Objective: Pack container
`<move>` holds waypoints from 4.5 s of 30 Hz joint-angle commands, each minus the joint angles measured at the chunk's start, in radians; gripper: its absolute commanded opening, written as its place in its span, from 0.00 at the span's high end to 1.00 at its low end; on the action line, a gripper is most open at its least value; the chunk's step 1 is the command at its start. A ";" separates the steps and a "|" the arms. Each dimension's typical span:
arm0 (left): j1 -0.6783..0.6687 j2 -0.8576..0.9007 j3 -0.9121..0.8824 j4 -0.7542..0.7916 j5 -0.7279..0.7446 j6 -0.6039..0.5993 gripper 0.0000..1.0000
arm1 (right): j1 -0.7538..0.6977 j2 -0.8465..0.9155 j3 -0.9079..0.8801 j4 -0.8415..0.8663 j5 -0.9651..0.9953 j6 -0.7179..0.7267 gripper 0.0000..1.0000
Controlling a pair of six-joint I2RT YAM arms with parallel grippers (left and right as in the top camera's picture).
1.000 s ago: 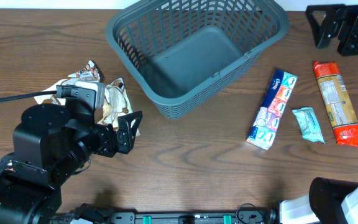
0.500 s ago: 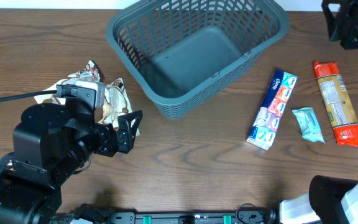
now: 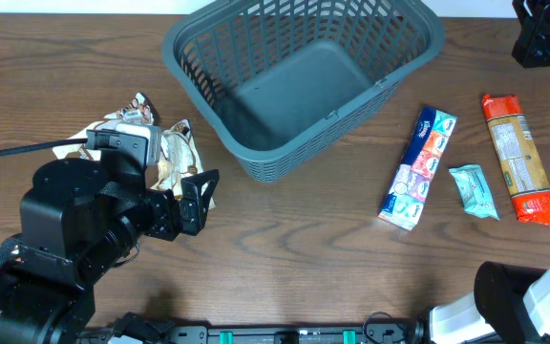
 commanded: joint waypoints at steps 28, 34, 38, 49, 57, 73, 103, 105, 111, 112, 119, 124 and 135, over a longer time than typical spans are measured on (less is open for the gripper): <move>-0.005 0.017 0.015 -0.003 -0.039 0.016 0.94 | -0.004 0.004 -0.003 -0.015 -0.009 0.024 0.99; -0.005 0.017 0.015 0.008 -0.039 -0.001 0.94 | -0.004 0.005 -0.003 0.066 -0.009 0.024 0.99; -0.005 0.016 0.015 0.009 -0.038 -0.099 0.94 | -0.004 0.020 -0.003 0.113 -0.018 0.032 0.99; -0.063 0.017 0.015 -0.024 0.077 -0.161 0.94 | -0.004 0.166 -0.003 0.109 -0.272 0.032 0.99; -0.260 0.019 0.015 -0.023 -0.010 -0.253 0.94 | -0.005 0.207 -0.003 0.093 -0.297 0.032 0.99; -0.576 0.184 0.015 0.020 -0.226 -0.339 0.94 | -0.004 0.219 -0.004 0.092 -0.403 0.013 0.99; -0.577 0.375 0.015 0.087 -0.155 -0.304 0.94 | 0.030 0.388 -0.005 -0.100 -0.390 -0.163 0.99; -0.577 0.390 0.015 0.088 -0.155 -0.304 0.94 | 0.036 0.392 -0.005 -0.106 -0.381 -0.164 0.99; -0.577 0.417 0.015 0.111 -0.154 -0.301 0.94 | 0.063 0.393 -0.005 -0.113 -0.314 -0.165 0.99; -0.577 0.420 0.015 0.114 -0.154 -0.299 0.94 | 0.066 0.393 -0.005 -0.116 -0.311 -0.165 0.99; -0.577 0.446 0.015 0.117 -0.155 -0.293 0.94 | 0.076 0.408 -0.026 -0.128 -0.277 -0.173 0.99; -0.577 0.470 0.015 0.122 -0.155 -0.294 0.94 | 0.076 0.408 -0.086 -0.128 -0.277 -0.187 0.99; -0.577 0.495 0.015 0.141 -0.170 -0.293 0.94 | 0.076 0.408 -0.200 -0.101 -0.266 -0.198 0.99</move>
